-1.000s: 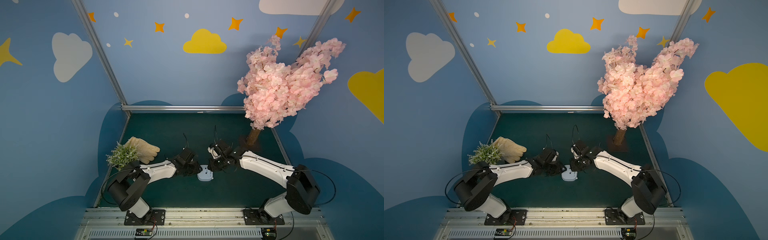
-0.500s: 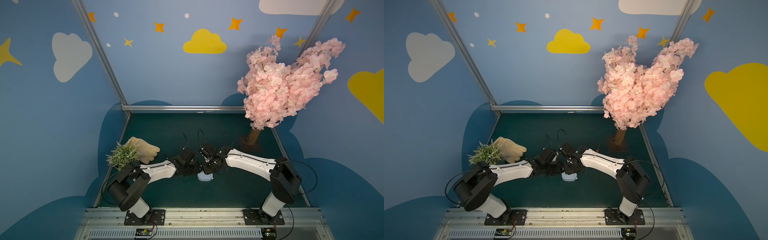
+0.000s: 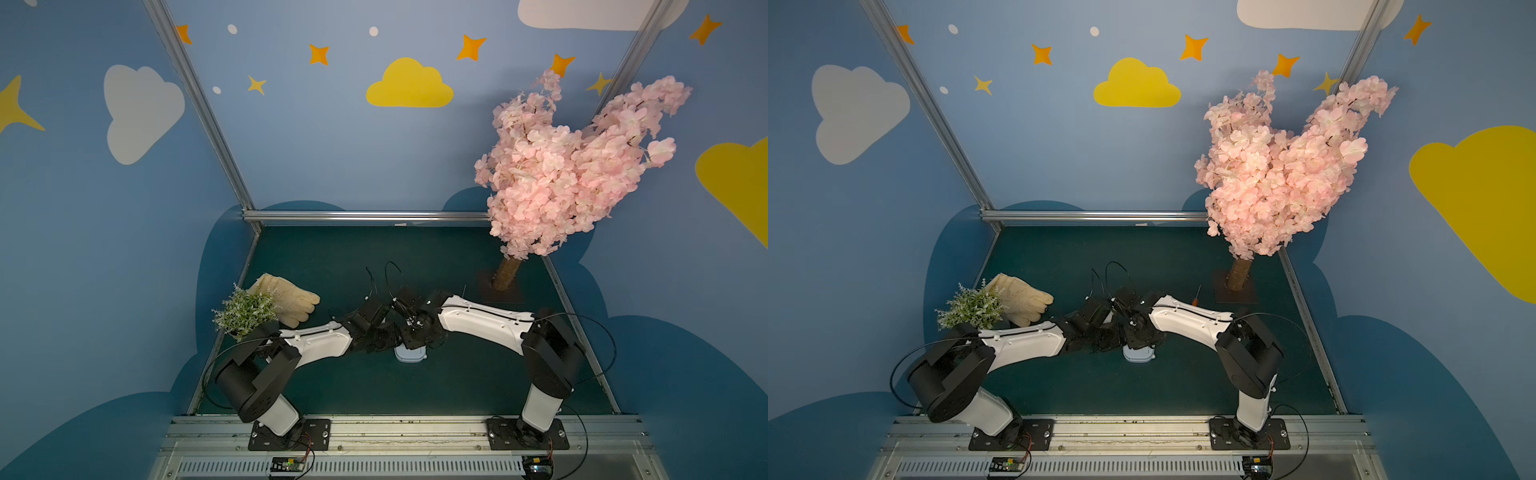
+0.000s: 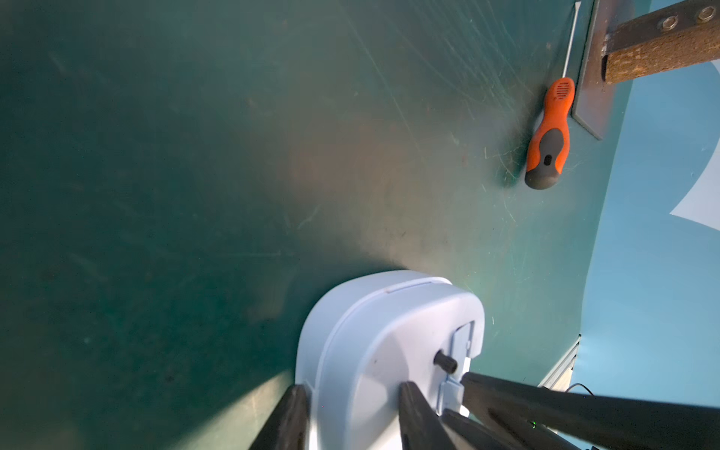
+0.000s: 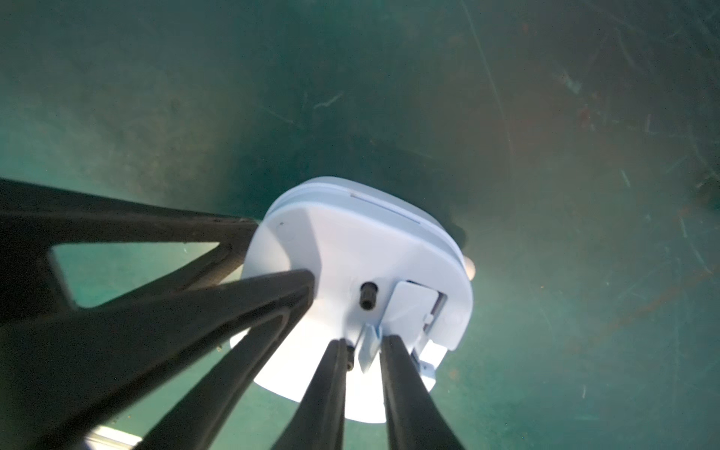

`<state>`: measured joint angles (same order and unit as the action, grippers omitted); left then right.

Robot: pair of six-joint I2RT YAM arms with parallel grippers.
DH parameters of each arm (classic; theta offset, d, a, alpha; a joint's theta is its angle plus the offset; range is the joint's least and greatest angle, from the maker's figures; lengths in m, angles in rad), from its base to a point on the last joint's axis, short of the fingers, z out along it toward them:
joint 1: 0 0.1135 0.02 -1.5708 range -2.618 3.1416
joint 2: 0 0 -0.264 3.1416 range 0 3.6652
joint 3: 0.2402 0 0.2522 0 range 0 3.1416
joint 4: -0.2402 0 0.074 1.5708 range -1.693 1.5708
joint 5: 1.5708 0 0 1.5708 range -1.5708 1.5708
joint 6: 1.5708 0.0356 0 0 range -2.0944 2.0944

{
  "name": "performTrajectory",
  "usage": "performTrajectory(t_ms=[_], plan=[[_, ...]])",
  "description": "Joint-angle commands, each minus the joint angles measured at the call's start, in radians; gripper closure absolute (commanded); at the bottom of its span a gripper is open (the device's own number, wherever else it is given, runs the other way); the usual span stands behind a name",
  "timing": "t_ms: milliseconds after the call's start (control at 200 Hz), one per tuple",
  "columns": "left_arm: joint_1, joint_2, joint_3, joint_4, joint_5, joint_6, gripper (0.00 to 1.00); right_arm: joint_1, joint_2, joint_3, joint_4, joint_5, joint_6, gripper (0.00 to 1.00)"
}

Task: Remove the battery from the alarm
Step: Remove the cover from the alarm.

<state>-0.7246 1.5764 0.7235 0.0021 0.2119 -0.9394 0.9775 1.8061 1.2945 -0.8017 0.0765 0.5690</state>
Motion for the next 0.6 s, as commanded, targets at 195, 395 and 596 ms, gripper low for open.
performTrajectory(t_ms=[195, 395, 596], plan=[[-0.001, 0.014, -0.037, -0.059, -0.008, 0.008, 0.6, 0.009, 0.039, 0.026, -0.036, 0.011, 0.018, 0.82], [0.0, 0.008, -0.044, -0.059, -0.009, 0.008, 0.6, -0.001, 0.029, 0.007, -0.051, 0.049, 0.038, 0.86], [0.002, 0.007, -0.045, -0.06, -0.012, 0.009, 0.6, -0.013, -0.016, -0.013, -0.059, 0.072, 0.04, 0.93]])
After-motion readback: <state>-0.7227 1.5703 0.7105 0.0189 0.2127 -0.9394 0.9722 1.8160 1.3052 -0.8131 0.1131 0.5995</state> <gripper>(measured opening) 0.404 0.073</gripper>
